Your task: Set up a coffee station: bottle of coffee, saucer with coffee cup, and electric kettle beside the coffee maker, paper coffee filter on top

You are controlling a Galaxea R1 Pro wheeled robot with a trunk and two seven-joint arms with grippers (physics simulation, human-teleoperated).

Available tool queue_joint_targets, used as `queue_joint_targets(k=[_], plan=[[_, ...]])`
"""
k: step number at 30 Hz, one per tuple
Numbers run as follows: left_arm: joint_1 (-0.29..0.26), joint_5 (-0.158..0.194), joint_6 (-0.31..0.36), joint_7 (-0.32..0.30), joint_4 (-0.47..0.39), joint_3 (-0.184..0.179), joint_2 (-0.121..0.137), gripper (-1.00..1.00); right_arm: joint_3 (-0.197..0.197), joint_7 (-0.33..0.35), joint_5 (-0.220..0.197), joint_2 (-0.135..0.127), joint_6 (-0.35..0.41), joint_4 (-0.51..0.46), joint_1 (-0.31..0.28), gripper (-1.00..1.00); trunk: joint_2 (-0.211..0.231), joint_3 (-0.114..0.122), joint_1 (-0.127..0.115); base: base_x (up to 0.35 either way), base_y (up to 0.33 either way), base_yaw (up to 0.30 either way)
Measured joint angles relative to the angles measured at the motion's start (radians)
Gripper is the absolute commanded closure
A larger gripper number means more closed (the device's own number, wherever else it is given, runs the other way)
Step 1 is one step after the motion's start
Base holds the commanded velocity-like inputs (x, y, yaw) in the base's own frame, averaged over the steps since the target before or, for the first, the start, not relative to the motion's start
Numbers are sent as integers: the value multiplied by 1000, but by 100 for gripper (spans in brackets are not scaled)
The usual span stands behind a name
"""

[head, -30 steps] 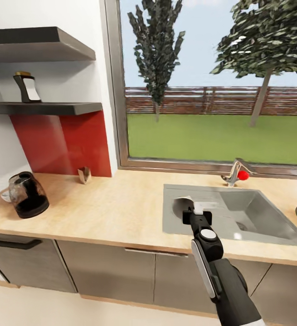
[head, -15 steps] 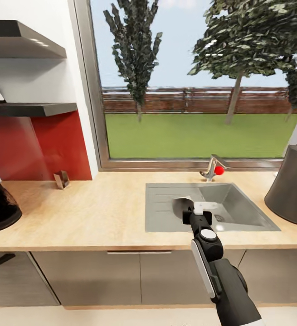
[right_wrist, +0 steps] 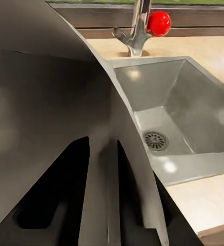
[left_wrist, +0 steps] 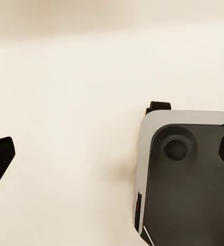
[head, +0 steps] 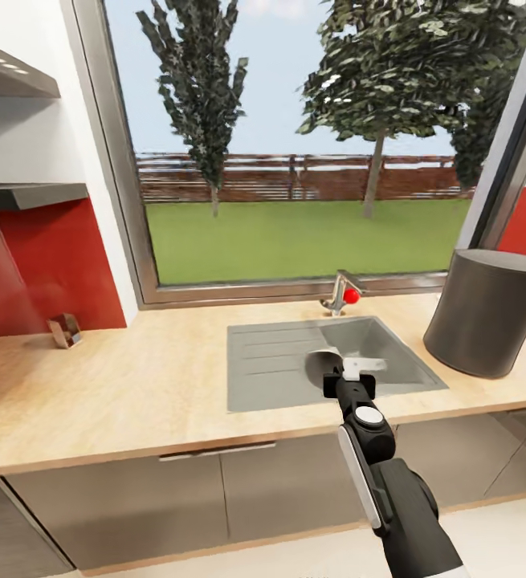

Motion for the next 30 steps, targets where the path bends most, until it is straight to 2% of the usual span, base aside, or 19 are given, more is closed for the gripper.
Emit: queue_joint_targets(k=[30], plan=[[0,1,0,1,0,0,0,-100,0,0,1,0,0,0,0,100,0,0,0,0,0,-268]])
